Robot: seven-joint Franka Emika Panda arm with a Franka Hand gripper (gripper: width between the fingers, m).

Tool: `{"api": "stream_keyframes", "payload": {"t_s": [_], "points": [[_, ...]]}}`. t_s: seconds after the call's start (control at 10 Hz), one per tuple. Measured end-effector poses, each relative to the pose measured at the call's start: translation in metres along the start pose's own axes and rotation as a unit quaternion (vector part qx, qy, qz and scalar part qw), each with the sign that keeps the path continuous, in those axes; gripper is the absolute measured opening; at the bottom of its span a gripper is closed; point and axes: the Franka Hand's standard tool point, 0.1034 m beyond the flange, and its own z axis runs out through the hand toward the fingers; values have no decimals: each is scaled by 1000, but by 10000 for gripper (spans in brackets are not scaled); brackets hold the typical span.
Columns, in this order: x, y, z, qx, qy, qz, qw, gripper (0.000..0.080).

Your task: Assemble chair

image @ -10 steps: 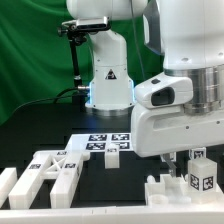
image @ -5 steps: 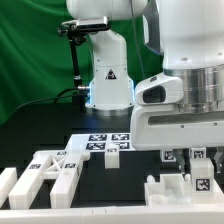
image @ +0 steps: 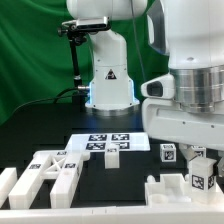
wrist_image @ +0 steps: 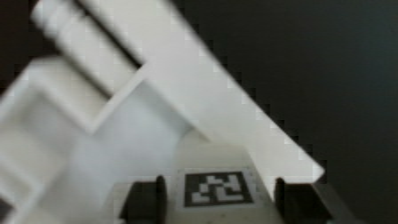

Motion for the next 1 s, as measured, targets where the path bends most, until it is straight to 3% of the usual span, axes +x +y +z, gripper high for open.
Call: {"api": "stream_keyframes", "payload": {"t_s": [0.2,0.6,0.8,1.0], "points": [[8,4,0,13,-7,47,999,285],[3,2,1,13,-13,186,982,285],[3,0,1,18,-24,295,955,285],[8,-4,0,33,-26,386,922,285]]}}
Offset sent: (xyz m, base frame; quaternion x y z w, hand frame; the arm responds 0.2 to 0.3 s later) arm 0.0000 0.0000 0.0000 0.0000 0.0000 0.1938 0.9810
